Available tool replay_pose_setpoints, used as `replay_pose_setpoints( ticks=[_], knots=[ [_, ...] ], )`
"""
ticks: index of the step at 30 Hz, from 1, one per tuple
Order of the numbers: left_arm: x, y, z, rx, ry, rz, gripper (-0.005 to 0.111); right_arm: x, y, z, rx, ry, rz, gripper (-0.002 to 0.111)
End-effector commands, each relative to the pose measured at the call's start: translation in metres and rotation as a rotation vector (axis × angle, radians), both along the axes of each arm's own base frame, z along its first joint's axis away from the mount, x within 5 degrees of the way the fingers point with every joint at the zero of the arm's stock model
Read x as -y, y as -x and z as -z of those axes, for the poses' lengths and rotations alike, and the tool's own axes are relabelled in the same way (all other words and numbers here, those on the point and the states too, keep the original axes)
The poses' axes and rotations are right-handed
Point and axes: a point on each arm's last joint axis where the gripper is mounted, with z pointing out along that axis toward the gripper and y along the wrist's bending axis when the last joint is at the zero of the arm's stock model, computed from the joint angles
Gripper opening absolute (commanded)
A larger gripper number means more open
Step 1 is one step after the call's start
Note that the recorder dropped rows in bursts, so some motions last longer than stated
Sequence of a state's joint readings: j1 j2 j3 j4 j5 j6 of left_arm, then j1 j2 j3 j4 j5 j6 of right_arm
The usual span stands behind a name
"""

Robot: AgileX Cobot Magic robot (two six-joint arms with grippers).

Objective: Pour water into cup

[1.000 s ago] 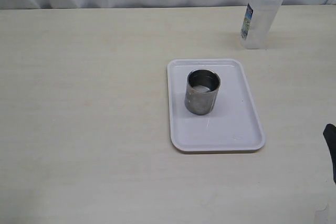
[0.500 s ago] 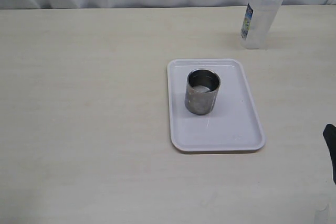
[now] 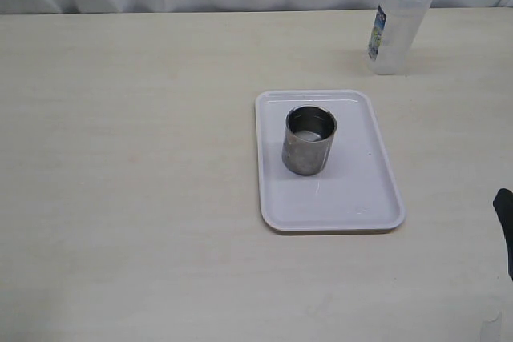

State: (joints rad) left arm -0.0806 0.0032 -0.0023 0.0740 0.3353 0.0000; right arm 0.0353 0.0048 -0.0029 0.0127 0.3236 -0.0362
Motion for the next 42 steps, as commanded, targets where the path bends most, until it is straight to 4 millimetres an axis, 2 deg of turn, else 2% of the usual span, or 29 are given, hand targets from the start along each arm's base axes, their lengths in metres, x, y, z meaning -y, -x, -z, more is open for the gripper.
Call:
replay_pose_setpoints(
  ticks=[1,4,9,14,42],
  knots=[
    [-0.0001,-0.0001,-0.0003,0.011,0.006,-0.004,0.0,0.0003,0.0003,0.001,-0.002,-0.015,0.006,0.103],
    [-0.0001,-0.0001,-0.0003,0.011,0.006,-0.004,0.0,0.0007,0.0004,0.0017,-0.009,-0.001,0.007,0.085],
    [0.0,-0.0001,-0.0005,0.013,0.006,-0.004,0.0,0.0009,0.0006,0.0023,-0.014,0.054,-0.005,0.041],
    [0.0,-0.0001,-0.0005,0.013,0.007,-0.003,0.0,0.0009,0.0006,0.0023,-0.014,0.063,-0.007,0.005],
    [0.0,-0.0001,-0.0005,0.013,0.006,-0.004,0.0,0.0007,0.0005,0.002,-0.011,0.054,-0.006,0.004]
  ],
)
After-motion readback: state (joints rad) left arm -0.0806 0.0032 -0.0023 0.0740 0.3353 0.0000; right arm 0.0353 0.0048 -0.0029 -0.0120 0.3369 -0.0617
